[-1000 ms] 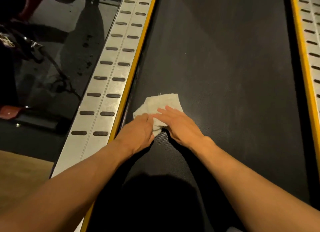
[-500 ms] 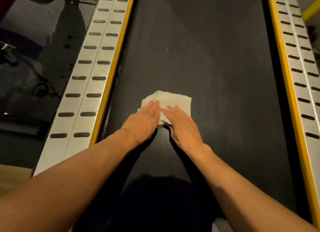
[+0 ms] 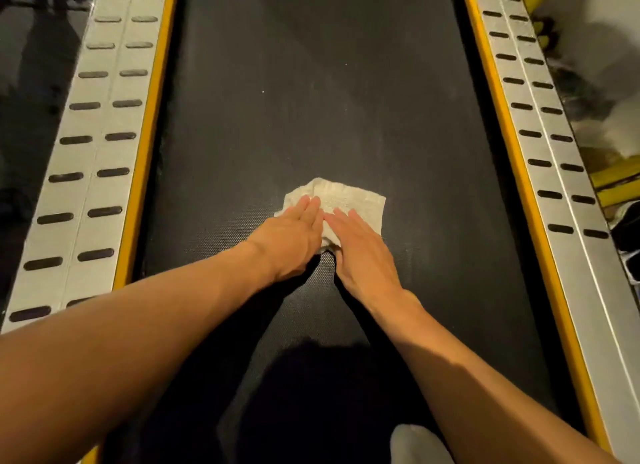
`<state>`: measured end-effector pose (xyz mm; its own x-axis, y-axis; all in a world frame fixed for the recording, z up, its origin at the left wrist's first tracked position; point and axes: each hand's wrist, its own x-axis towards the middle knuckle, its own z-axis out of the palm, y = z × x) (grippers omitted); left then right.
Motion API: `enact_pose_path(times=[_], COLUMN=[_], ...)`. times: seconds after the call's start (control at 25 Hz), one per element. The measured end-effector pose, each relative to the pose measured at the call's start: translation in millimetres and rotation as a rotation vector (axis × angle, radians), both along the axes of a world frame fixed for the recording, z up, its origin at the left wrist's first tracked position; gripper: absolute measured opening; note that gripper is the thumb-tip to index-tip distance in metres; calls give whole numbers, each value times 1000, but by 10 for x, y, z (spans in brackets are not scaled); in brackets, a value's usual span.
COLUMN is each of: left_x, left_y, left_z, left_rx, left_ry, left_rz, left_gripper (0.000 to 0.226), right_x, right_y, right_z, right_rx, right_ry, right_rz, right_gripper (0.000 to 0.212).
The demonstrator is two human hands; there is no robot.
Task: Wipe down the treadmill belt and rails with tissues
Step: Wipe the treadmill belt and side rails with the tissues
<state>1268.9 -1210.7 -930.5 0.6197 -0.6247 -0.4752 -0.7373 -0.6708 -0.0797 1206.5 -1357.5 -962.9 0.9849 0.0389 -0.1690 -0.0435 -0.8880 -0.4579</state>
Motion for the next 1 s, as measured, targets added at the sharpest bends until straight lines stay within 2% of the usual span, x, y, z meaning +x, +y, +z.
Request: enact_pose_path(times=[0.2,0.4,0.52,0.64,0.72,0.88,1.0], left_x=[-374,-215,-247,-531,-600,-326,-358], left_y=[-183,-499,-526,-632,-830,-1118,-1111], left_z=[32,-85,-96,-86,-109,-190,-236], left_rx=[-51,-86,-89,-113,-132,-133,-149], left_ry=[-39,24,31,13,19,90,63], left_rz=[-142,-37,-16,-98,-140,-57,-107], left_gripper=[60,58,59,58,58,59,59], right_x=[-432,-327,-338,-645,-760,-533,-592], right_y=[-349,-529,-552,-804,-993,-1062,-1066], right_z=[42,-43,-6,34,51,-13,31], right_rx=[59,6,20,-2,-5,-8,12], right_ry=[-30,-22,16,15,-2,-7,6], right_rz=[34,-81,-32,-4,-72,-212,-189], right_gripper=[65,62,64,63,61,60,62])
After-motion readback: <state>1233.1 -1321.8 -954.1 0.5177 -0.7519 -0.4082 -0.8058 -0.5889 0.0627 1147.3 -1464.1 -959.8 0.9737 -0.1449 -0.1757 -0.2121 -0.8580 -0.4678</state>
